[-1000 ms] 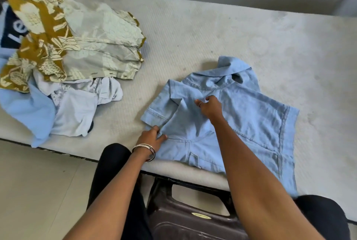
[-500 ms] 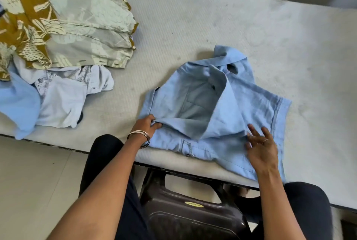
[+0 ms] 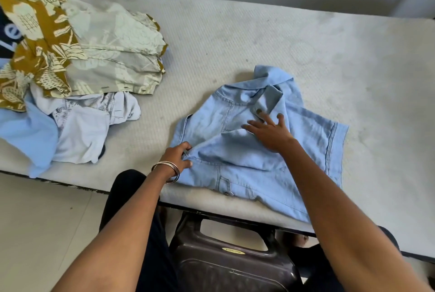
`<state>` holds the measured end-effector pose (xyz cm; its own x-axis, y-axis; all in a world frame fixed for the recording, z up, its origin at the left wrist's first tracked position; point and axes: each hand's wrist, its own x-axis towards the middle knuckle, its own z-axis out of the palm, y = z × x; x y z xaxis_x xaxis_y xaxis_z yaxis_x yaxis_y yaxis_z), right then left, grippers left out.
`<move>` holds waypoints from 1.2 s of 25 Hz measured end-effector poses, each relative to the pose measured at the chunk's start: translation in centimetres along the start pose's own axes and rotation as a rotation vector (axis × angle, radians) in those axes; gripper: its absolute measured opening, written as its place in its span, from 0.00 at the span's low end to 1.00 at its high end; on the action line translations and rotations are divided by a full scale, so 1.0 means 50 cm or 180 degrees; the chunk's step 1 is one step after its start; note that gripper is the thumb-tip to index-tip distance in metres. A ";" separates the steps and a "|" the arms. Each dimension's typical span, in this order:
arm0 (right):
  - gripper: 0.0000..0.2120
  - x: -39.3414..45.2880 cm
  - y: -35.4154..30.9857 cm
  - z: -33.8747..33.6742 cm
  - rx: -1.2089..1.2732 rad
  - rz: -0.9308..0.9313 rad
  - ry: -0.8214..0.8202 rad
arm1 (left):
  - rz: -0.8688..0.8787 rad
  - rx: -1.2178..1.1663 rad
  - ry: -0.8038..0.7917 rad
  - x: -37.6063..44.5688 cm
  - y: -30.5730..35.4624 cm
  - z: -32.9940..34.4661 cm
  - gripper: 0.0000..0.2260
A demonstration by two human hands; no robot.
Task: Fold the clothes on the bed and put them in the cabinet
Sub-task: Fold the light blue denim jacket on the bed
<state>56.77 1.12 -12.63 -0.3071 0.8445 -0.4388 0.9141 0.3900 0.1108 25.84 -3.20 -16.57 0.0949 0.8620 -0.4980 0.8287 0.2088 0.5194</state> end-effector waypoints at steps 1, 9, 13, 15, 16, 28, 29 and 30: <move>0.26 0.012 0.009 -0.004 -0.0301 -0.0006 -0.0257 | 0.0045 0.0002 0.0072 0.003 -0.001 -0.002 0.16; 0.01 -0.160 0.113 -0.002 -0.0506 0.2174 0.1445 | -0.0122 0.0669 0.0471 0.009 0.002 0.024 0.11; 0.15 -0.321 0.050 0.108 -0.0192 0.3071 0.1793 | -0.0040 0.0910 0.0658 -0.006 0.013 0.048 0.11; 0.18 -0.368 -0.003 0.151 0.0060 0.2927 0.0651 | -0.0041 0.0869 0.0667 -0.011 0.006 0.052 0.12; 0.18 -0.385 -0.021 0.161 0.0222 0.2879 -0.0119 | 0.0010 0.0826 0.0663 -0.013 0.005 0.052 0.12; 0.44 -0.317 0.013 0.165 0.1835 0.1640 -0.0365 | 0.0421 0.1540 -0.0378 -0.023 0.034 -0.024 0.32; 0.48 -0.325 0.018 0.183 0.1583 0.1625 -0.0614 | 0.0375 0.1697 -0.0260 -0.024 0.030 -0.024 0.31; 0.52 -0.333 0.024 0.194 0.1431 0.1680 -0.0731 | 0.0192 0.1828 -0.0191 -0.027 0.026 -0.023 0.30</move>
<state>65.57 -16.06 -13.84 0.2226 0.7608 -0.6096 0.9606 -0.2779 0.0041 26.17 -3.59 -14.43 0.1683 0.8334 -0.5264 0.9857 -0.1384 0.0961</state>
